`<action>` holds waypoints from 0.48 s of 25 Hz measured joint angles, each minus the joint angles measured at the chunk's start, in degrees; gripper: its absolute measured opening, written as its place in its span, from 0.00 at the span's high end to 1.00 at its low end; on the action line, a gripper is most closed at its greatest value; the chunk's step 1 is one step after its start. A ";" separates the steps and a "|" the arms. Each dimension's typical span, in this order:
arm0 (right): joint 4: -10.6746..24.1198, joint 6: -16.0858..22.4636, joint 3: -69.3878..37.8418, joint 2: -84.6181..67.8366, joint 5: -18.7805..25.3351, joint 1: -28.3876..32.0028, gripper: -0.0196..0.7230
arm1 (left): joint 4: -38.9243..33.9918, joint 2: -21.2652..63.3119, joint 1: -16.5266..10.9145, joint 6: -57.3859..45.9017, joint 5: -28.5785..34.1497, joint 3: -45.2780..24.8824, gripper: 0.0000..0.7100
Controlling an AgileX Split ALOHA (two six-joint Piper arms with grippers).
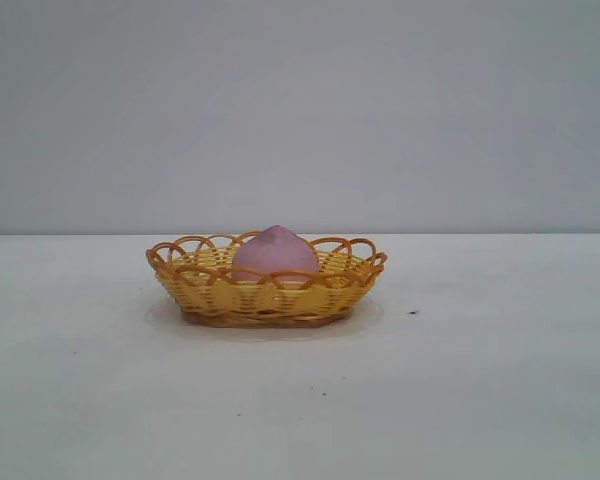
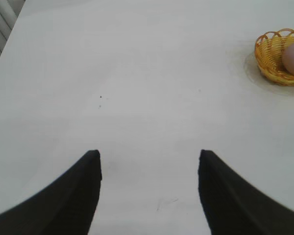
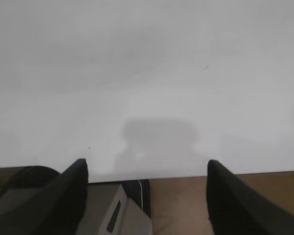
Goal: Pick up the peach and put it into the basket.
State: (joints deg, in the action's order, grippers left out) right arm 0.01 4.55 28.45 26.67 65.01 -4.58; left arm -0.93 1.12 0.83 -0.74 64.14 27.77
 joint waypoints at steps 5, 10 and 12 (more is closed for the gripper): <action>-0.01 -2.30 -0.22 -13.56 -0.52 0.00 0.31 | 0.00 0.00 0.00 0.00 0.00 0.00 0.46; -0.07 -3.06 -0.20 -22.53 -0.40 0.00 0.31 | 0.00 0.00 0.00 0.00 0.00 0.00 0.46; -0.15 -3.28 -0.20 -25.48 -0.33 0.00 0.31 | 0.00 0.00 0.00 0.00 0.00 0.00 0.46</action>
State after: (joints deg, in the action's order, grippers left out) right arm -0.15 1.27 28.25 1.19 64.68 -4.58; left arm -0.93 1.12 0.83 -0.74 64.14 27.77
